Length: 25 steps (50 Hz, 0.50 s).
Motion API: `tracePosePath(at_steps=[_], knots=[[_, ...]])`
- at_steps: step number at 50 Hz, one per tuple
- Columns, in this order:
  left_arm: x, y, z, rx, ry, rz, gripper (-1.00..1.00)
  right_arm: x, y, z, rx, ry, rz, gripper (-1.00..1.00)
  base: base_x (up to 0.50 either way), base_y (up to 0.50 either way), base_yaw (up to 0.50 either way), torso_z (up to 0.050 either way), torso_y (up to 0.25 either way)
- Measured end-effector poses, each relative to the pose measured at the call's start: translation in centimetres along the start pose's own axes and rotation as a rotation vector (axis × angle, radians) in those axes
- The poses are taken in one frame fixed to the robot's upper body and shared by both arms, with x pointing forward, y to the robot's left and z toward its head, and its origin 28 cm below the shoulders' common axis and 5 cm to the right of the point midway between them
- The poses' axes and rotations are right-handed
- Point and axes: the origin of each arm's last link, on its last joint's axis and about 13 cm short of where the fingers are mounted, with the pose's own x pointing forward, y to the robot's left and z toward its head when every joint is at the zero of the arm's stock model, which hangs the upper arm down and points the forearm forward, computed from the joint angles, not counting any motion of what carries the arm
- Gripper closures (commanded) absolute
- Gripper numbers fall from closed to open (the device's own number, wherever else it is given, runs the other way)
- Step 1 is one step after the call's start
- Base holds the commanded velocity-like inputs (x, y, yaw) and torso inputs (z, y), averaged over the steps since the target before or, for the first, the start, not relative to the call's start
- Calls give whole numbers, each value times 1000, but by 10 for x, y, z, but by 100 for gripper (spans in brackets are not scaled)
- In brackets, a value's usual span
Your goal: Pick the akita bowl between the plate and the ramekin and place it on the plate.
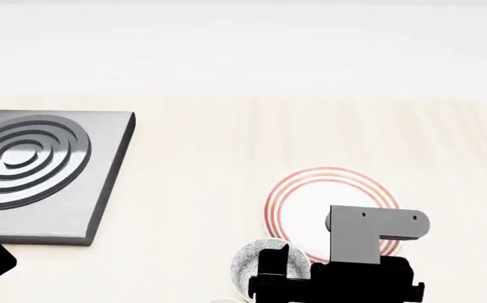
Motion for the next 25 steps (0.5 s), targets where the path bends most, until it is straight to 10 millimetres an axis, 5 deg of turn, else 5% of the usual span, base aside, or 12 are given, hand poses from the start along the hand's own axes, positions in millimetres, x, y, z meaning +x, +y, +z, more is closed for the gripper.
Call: tracePosePath(at_steps=[25], knots=[[1, 0, 0, 0, 0, 3, -100, 12, -2, -2, 52, 76, 20, -100, 0, 0, 0, 0, 0]])
